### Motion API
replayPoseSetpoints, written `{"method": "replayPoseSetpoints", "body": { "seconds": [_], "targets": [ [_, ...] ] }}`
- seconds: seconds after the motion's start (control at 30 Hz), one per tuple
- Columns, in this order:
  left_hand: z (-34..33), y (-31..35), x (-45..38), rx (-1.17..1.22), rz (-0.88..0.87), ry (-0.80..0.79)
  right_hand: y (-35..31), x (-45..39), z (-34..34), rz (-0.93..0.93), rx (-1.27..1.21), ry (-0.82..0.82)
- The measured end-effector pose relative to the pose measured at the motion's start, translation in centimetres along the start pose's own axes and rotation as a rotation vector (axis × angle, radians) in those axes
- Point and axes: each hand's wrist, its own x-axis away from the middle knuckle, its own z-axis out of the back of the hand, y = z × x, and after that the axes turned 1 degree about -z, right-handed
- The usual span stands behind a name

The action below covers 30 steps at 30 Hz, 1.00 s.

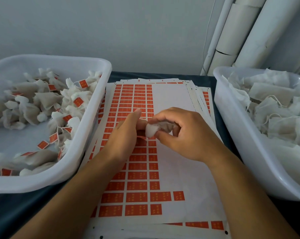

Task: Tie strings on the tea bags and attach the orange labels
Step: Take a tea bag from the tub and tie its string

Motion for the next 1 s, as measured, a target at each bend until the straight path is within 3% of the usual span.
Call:
{"method": "replayPoseSetpoints", "body": {
  "seconds": [0.23, 0.47, 0.8, 1.0],
  "targets": [
    [0.1, 0.2, 0.4, -0.118, -0.178, 0.005, 0.1, -0.1, -0.1, -0.06, -0.065, 0.054],
    [0.2, 0.4, 0.6, -0.131, -0.477, -0.161, 0.2, -0.4, 0.5, -0.126, -0.228, 0.083],
    [-0.3, 0.4, 0.5, 0.057, -0.432, 0.001, -0.3, -0.6, 0.2, -0.271, -0.38, 0.095],
    [-0.7, 0.5, 0.5, -0.047, -0.469, 0.154, -0.7, -0.5, 0.3, -0.34, -0.544, 0.064]
  ]
}}
